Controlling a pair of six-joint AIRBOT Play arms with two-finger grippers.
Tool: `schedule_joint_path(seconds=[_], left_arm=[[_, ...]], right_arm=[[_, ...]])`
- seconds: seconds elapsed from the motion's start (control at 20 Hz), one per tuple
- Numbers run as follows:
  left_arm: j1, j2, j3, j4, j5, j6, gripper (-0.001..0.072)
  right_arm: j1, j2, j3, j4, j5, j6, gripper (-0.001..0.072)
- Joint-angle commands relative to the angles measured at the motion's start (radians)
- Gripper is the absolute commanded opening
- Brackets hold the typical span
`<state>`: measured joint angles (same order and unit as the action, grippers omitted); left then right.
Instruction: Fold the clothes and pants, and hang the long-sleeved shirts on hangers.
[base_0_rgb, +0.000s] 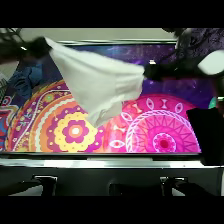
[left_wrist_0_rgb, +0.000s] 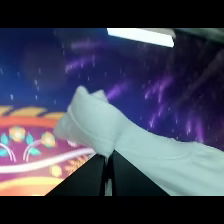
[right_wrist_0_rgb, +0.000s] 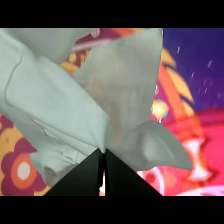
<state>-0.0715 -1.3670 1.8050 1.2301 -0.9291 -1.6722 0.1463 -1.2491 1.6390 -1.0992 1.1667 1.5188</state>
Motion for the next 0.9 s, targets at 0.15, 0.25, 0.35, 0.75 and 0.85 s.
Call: schedule_joint_path(seconds=[0.15,0.25,0.35,0.75,0.85], left_arm=[[0.001,0.422,0.085,0.118,-0.051,-0.004,0.0014],[0.002,0.519,0.085,0.118,-0.051,-0.01,0.0014],[0.002,0.592,0.085,0.134,-0.052,-0.055,0.0014],[0.002,0.543,0.043,0.301,-0.174,-0.197,0.0014],[0.002,0.436,0.012,0.301,-0.217,-0.186,0.0014]], right_arm=[[0.0,0.226,0.4,-0.259,0.081,0.034,0.0028],[0.0,0.31,0.4,-0.291,0.082,0.034,0.0028],[0.0,0.372,0.4,-0.311,0.076,0.034,0.0029],[0.0,0.238,0.399,-0.393,-0.035,0.151,0.0029],[0.0,0.093,0.399,-0.348,-0.032,0.154,0.0029]])
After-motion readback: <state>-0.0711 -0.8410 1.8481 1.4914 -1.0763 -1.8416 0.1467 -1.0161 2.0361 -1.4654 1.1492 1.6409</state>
